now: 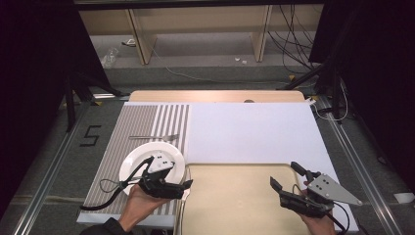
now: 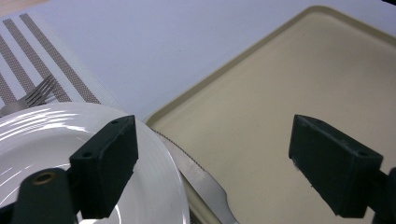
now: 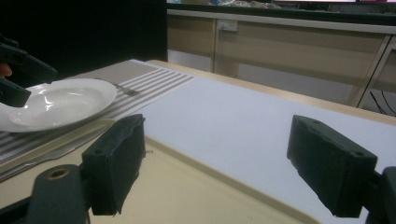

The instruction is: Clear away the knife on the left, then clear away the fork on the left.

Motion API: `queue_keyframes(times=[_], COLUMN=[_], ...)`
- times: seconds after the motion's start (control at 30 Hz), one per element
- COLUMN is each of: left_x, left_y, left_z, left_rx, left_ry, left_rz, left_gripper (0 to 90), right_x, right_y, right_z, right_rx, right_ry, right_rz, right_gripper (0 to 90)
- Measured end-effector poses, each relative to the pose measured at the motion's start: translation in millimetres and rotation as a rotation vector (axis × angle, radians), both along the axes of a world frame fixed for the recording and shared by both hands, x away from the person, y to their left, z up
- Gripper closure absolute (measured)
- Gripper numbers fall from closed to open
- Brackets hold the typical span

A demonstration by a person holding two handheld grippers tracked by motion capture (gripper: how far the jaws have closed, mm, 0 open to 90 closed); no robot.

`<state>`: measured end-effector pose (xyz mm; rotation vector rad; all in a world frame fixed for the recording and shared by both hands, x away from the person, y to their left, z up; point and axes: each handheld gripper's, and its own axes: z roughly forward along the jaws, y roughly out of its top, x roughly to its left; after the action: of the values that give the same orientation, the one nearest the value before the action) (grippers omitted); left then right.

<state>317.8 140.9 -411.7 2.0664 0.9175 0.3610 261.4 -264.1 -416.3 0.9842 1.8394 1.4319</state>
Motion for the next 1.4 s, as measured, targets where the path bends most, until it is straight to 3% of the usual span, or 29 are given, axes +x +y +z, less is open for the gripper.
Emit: queue_keyframes(times=[0.4,1.4], left_x=[1.7,4.6], left_y=[11.7,25.7], left_z=[6.0,12.7], left_rx=[-0.029,-0.034], left_ry=[-0.014,-0.045], left_rz=[0.027,0.068], left_gripper=[15.4,15.4], right_x=[1.3,0.9], right_y=[1.8,3.1], right_z=[0.0,1.2], right_rx=[-0.004,-0.009], right_ry=[0.0,-0.006], right_rz=[0.0,0.007], right_gripper=[20.0,20.0])
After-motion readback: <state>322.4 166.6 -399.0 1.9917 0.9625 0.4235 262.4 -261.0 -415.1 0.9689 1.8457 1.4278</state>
